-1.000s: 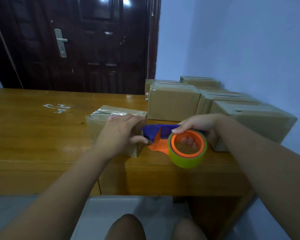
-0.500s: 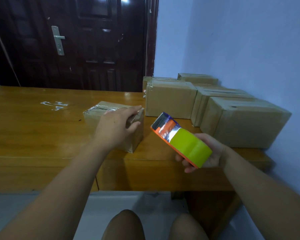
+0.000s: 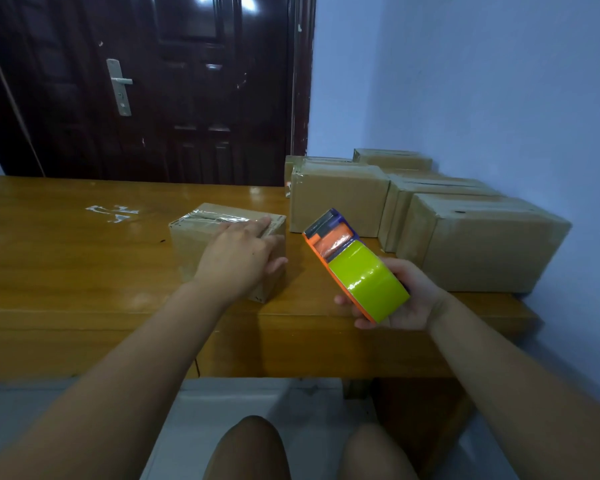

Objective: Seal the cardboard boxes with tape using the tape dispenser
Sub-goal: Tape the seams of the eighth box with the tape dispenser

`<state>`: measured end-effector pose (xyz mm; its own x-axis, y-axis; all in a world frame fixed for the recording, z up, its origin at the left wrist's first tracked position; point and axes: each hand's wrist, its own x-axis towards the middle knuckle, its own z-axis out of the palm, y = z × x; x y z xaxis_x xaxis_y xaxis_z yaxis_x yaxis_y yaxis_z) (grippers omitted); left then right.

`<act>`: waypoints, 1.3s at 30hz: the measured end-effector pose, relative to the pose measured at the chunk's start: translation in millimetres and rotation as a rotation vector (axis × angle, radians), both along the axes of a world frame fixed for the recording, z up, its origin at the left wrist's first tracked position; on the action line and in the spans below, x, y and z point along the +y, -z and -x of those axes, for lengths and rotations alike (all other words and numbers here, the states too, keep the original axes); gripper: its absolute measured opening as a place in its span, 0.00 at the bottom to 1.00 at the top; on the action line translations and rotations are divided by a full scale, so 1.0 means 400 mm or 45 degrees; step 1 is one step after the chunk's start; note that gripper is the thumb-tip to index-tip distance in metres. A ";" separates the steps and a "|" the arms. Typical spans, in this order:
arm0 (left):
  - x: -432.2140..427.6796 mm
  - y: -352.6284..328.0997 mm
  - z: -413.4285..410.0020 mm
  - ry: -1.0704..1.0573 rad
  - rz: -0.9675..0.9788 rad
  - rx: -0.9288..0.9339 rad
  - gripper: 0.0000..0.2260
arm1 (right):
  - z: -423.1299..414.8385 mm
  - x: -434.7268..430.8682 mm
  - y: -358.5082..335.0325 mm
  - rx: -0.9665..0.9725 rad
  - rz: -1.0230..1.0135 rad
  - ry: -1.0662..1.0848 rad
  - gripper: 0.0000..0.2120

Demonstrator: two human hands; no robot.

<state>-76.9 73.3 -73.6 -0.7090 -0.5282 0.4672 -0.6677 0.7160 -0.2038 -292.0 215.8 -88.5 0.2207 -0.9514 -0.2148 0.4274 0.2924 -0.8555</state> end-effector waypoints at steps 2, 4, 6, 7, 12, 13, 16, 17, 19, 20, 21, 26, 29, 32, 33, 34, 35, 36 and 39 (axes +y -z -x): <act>-0.002 -0.003 -0.003 0.070 -0.028 0.058 0.18 | -0.005 0.004 -0.006 0.015 0.021 0.011 0.28; 0.002 -0.007 -0.006 0.200 -0.064 0.177 0.11 | -0.009 0.009 -0.010 0.057 0.035 0.058 0.29; 0.006 -0.007 -0.011 0.321 -0.043 0.292 0.11 | -0.009 0.011 -0.014 0.131 0.049 0.145 0.32; 0.013 -0.008 -0.012 0.350 -0.085 0.317 0.14 | -0.011 0.013 -0.018 0.153 0.053 0.180 0.32; 0.045 -0.027 -0.003 0.435 -0.721 0.576 0.31 | -0.017 0.027 -0.046 0.211 0.086 0.347 0.22; 0.050 -0.034 0.000 0.470 -0.834 0.599 0.31 | -0.017 0.029 -0.050 0.233 0.096 0.372 0.23; 0.039 -0.042 0.003 0.532 -0.936 0.508 0.28 | -0.011 0.034 -0.059 0.249 0.149 0.457 0.22; 0.036 -0.045 0.002 0.535 -0.897 0.453 0.28 | -0.008 0.037 -0.062 0.258 0.165 0.498 0.21; 0.024 -0.050 -0.002 0.521 -0.801 0.379 0.27 | -0.003 0.044 -0.069 0.285 0.193 0.563 0.20; 0.018 -0.053 -0.003 0.512 -0.767 0.349 0.26 | 0.000 0.045 -0.070 0.304 0.212 0.584 0.19; 0.015 -0.056 -0.004 0.495 -0.738 0.321 0.26 | 0.002 0.046 -0.070 0.327 0.231 0.600 0.18; 0.037 -0.062 -0.003 0.433 -0.780 0.416 0.30 | -0.005 0.038 -0.078 0.493 0.336 0.701 0.22; 0.112 -0.084 0.008 0.483 -0.951 1.054 0.21 | -0.020 0.029 -0.087 0.507 0.434 0.844 0.20; 0.184 -0.115 0.041 0.475 -1.208 1.397 0.19 | -0.043 0.022 -0.103 0.583 0.580 0.943 0.17; 0.198 -0.119 0.054 0.469 -1.312 1.426 0.21 | -0.053 0.022 -0.110 0.671 0.644 0.959 0.18; 0.209 -0.123 0.067 0.458 -1.376 1.452 0.25 | -0.065 0.024 -0.120 0.784 0.715 0.964 0.19; 0.213 -0.126 0.080 0.439 -1.395 1.478 0.28 | -0.075 0.026 -0.130 0.897 0.783 0.963 0.20; 0.217 -0.129 0.089 0.412 -1.390 1.504 0.29 | -0.087 0.029 -0.139 0.996 0.839 0.958 0.22; 0.221 -0.140 0.104 0.362 -1.379 1.621 0.22 | -0.115 0.038 -0.157 1.267 0.944 0.952 0.26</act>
<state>-118.6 161.6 -17.5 -0.3180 -0.8958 0.3105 0.1549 0.2740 0.9492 -245.9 230.9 -25.8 -0.3126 -0.7334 0.6037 -0.5716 -0.3624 -0.7362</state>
